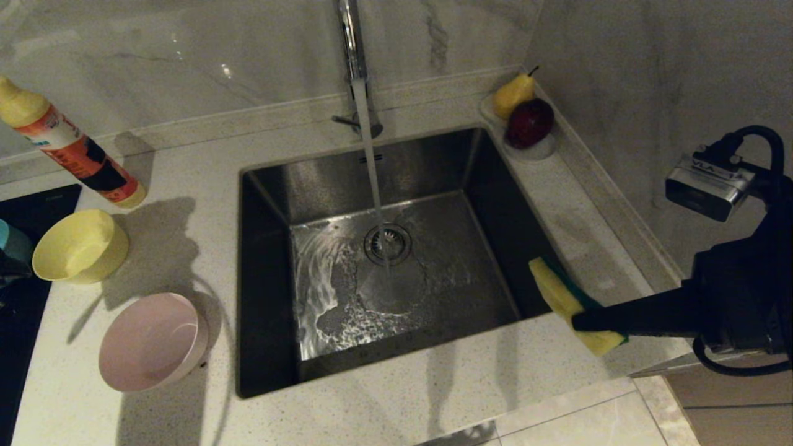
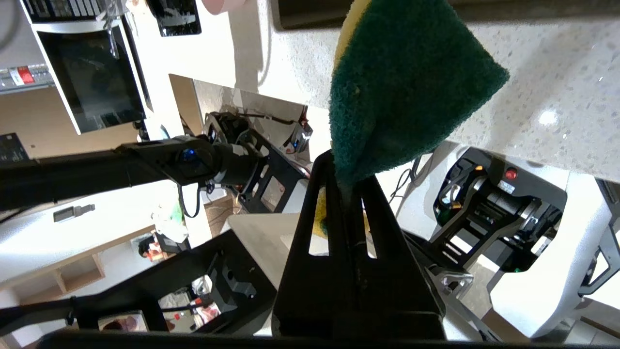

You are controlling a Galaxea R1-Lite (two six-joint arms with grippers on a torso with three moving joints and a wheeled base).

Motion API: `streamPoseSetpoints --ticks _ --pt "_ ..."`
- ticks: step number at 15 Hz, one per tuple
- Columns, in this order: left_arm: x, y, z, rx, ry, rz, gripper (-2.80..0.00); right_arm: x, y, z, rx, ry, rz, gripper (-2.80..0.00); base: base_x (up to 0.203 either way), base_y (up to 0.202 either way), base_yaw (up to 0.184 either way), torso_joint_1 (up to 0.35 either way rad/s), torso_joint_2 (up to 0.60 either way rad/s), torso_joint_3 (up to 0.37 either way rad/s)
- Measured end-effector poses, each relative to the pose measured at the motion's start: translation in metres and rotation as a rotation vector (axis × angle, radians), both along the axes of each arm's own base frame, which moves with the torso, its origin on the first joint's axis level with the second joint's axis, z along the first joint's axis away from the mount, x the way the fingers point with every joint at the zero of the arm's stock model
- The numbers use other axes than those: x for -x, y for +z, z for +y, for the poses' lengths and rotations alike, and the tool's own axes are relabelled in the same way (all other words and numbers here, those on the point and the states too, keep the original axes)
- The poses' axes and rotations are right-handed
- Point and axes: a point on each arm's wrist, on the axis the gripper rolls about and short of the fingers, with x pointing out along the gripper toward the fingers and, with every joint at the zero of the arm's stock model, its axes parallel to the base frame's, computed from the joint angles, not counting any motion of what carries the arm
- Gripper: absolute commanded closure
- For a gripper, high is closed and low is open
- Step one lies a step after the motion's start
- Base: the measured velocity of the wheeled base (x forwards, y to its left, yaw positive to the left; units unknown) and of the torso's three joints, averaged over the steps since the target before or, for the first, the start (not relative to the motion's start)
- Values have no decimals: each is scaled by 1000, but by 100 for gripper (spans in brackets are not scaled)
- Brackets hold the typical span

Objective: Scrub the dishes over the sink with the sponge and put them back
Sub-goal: Wash the bowl

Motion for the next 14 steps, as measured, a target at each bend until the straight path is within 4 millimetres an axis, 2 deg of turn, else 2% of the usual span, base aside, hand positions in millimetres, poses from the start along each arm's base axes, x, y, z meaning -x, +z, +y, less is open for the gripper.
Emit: streamPoseSetpoints --ticks 7,14 --pt "-8 -51 1 51 -78 169 -280 -5 -3 -4 4 -28 13 0 0 0 0 0 0 0" --pt "-21 -80 6 92 -66 276 -280 -7 -3 -11 -2 -50 14 0 0 0 0 0 0 0"
